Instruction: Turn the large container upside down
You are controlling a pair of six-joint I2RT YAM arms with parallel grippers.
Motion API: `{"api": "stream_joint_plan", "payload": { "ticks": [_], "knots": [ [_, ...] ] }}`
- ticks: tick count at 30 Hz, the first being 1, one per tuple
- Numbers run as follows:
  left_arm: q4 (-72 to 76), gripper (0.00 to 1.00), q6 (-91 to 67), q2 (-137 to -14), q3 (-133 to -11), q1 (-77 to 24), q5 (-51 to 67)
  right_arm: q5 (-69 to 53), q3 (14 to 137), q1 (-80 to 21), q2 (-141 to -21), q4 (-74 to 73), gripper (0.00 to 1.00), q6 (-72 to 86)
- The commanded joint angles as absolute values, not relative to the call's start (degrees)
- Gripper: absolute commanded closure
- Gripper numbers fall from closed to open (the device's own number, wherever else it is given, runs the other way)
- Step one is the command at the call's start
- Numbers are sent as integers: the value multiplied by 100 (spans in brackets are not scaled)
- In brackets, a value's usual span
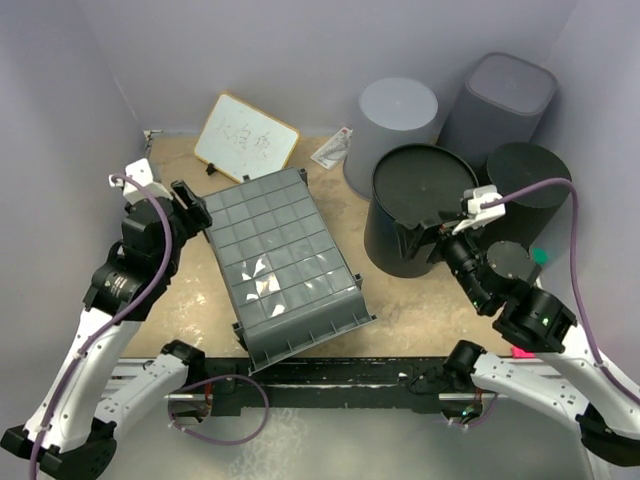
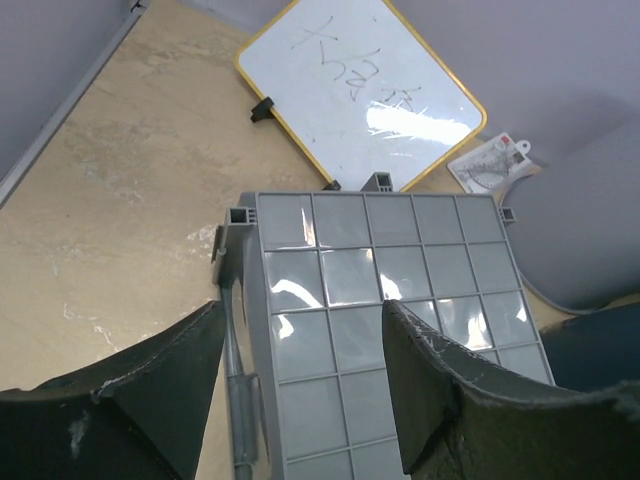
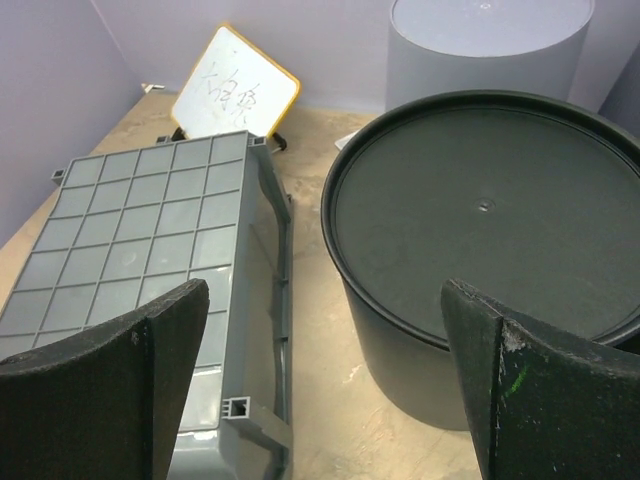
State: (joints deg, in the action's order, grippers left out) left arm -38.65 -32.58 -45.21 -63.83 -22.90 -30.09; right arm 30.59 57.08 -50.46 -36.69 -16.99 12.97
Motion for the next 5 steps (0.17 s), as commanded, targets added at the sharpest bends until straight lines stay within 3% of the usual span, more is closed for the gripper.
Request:
{"api": "stream_joint_plan", "payload": {
  "ticks": [1, 5],
  "knots": [
    [-3390, 40, -3392, -4417, -6324, -2283, -3248, 3333, 5721, -5065, -3561, -1527, 0, 1243],
    [-3383, 40, -3326, -4423, -6302, -2284, -3265, 3391, 5638, -5064, -3518, -1539, 0, 1302]
  ]
}}
